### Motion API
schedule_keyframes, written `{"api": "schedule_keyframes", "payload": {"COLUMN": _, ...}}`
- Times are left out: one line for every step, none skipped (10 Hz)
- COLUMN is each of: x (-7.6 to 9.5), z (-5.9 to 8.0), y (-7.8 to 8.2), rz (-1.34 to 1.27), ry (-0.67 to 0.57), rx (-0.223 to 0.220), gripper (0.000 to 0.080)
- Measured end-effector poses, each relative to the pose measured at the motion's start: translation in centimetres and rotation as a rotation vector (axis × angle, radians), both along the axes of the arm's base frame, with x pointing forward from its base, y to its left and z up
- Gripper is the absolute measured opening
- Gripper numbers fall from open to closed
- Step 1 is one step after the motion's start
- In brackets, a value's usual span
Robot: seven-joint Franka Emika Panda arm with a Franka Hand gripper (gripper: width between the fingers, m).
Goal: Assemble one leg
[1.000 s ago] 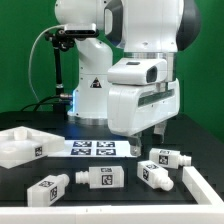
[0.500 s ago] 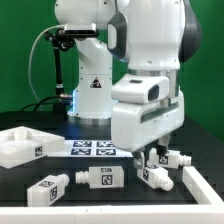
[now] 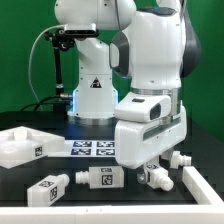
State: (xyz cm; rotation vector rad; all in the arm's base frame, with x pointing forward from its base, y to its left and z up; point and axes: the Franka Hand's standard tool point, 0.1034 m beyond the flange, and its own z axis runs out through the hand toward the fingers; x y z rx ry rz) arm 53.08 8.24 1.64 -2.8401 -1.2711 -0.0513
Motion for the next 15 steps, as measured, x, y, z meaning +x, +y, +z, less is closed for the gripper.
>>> {"api": "schedule_keyframes", "payload": {"x": 0.0, "z": 0.0, "y": 0.0, "rz": 0.0, "ry": 0.0, "rx": 0.0, "gripper": 0.0555}}
{"api": "schedule_keyframes", "payload": {"x": 0.0, "z": 0.0, "y": 0.0, "rz": 0.0, "ry": 0.0, "rx": 0.0, "gripper": 0.0299}}
{"api": "schedule_keyframes", "payload": {"x": 0.0, "z": 0.0, "y": 0.0, "rz": 0.0, "ry": 0.0, "rx": 0.0, "gripper": 0.0299}}
{"api": "schedule_keyframes", "payload": {"x": 0.0, "z": 0.0, "y": 0.0, "rz": 0.0, "ry": 0.0, "rx": 0.0, "gripper": 0.0284}}
{"api": "schedule_keyframes", "payload": {"x": 0.0, "z": 0.0, "y": 0.0, "rz": 0.0, "ry": -0.001, "rx": 0.0, "gripper": 0.0284}}
{"api": "schedule_keyframes", "payload": {"x": -0.2, "z": 1.1, "y": 0.3, "rz": 0.02, "ry": -0.007, "rx": -0.01, "gripper": 0.0284}}
{"api": "schedule_keyframes", "payload": {"x": -0.9, "z": 3.3, "y": 0.4, "rz": 0.042, "ry": -0.027, "rx": -0.022, "gripper": 0.0284}}
{"api": "schedule_keyframes", "payload": {"x": -1.6, "z": 4.9, "y": -0.6, "rz": 0.041, "ry": -0.026, "rx": -0.035, "gripper": 0.0284}}
{"api": "schedule_keyframes", "payload": {"x": -1.6, "z": 6.1, "y": -2.2, "rz": 0.078, "ry": -0.017, "rx": -0.049, "gripper": 0.0284}}
{"api": "schedule_keyframes", "payload": {"x": -1.2, "z": 6.3, "y": -4.2, "rz": 0.155, "ry": -0.021, "rx": -0.04, "gripper": 0.0284}}
{"api": "schedule_keyframes", "payload": {"x": -0.9, "z": 6.0, "y": -5.9, "rz": 0.164, "ry": -0.016, "rx": -0.014, "gripper": 0.0284}}
{"api": "schedule_keyframes", "payload": {"x": -1.0, "z": 6.0, "y": -5.4, "rz": 0.114, "ry": -0.013, "rx": -0.014, "gripper": 0.0284}}
{"api": "schedule_keyframes", "payload": {"x": -1.1, "z": 5.9, "y": -5.0, "rz": 0.128, "ry": -0.012, "rx": -0.013, "gripper": 0.0284}}
{"api": "schedule_keyframes", "payload": {"x": -1.1, "z": 5.9, "y": -5.2, "rz": 0.125, "ry": -0.012, "rx": -0.014, "gripper": 0.0284}}
{"api": "schedule_keyframes", "payload": {"x": -1.4, "z": 5.7, "y": -5.5, "rz": 0.134, "ry": -0.007, "rx": -0.013, "gripper": 0.0284}}
